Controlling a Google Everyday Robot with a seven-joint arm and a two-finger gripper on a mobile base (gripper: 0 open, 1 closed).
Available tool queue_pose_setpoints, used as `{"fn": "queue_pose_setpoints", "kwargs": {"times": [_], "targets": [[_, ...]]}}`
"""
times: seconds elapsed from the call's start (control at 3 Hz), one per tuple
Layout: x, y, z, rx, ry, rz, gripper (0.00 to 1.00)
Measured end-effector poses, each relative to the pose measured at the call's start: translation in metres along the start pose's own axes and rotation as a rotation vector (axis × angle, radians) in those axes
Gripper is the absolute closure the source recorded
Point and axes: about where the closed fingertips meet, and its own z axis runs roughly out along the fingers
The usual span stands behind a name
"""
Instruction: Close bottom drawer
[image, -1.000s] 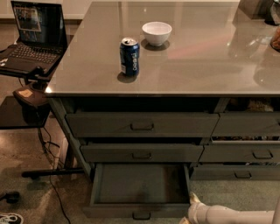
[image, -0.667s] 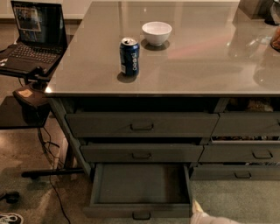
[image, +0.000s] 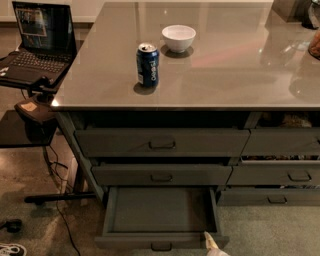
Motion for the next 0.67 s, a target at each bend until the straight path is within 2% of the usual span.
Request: {"fn": "queue_pose_setpoints", "kwargs": {"times": [0.33,0.67], "targets": [[-0.0001,0.0102,0.0247,-0.045,-0.045,-0.015,0.0],[-0.0001,0.0102,0.0247,-0.045,-0.045,-0.015,0.0]]}}
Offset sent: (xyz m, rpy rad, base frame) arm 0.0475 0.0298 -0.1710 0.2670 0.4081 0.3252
